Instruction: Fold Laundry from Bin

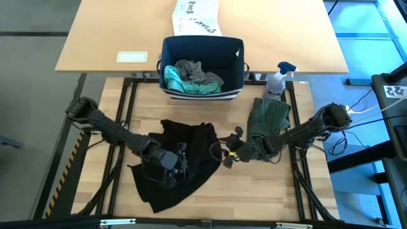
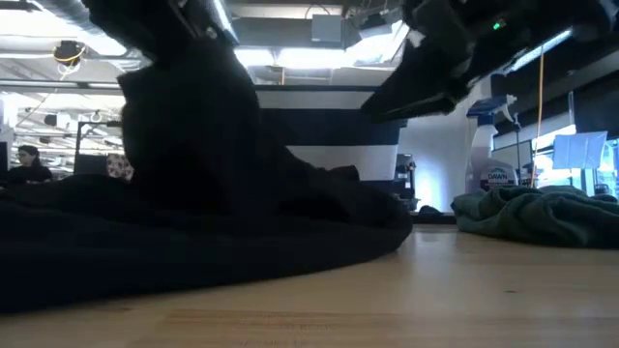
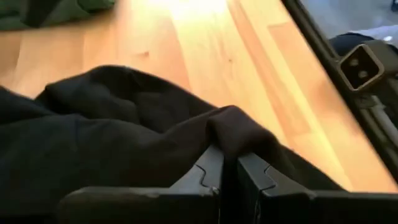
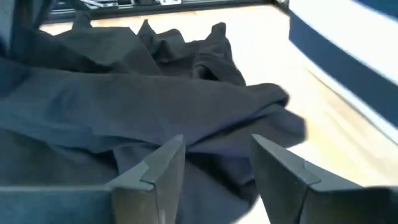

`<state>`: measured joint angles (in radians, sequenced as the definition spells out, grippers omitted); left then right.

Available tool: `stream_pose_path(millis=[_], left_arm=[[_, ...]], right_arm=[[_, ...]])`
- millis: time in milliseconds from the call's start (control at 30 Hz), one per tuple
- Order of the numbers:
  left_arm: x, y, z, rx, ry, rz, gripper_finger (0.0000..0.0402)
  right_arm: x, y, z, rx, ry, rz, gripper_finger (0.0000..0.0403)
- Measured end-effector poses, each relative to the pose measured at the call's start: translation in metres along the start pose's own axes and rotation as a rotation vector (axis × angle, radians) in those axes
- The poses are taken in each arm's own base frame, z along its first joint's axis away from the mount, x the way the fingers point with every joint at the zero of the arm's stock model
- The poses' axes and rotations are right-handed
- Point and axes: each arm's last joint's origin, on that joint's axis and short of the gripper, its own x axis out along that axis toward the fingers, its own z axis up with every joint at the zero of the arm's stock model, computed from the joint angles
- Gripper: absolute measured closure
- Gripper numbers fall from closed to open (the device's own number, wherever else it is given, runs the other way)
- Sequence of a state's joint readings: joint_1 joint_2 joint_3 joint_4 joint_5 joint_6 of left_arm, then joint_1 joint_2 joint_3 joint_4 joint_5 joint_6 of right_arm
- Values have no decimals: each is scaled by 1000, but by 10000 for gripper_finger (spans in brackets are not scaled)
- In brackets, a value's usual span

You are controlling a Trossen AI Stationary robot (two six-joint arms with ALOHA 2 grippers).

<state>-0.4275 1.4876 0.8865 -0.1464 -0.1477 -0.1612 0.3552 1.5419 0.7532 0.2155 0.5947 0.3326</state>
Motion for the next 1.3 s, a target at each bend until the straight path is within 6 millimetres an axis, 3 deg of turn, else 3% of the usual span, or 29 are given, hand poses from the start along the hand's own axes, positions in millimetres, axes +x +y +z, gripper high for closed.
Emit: stream_pose_path(millis=[200,500,667,833,933,1067,1300], left_arm=[[1,8,3,-10,-27,36,379],[0,8,3,-70,-17,22,298],[-32,9,26,-86,66,26,269],[-68,14,37,-82,134,160,268],[-83,17,29,-72,157,317,269],[-91,26,4,-88,234,577,269],[-77,53,-44,-223,370,731,269]], right_arm=[[18,-4,-8,12,78,106,175],[18,-3,-9,-20,86,130,164],[18,-3,-9,-22,85,127,165],[18,-3,-9,-22,85,126,166],[18,-3,-9,-18,85,126,166],[18,-3,-9,-18,86,126,166],[18,-3,-9,-18,86,125,166]])
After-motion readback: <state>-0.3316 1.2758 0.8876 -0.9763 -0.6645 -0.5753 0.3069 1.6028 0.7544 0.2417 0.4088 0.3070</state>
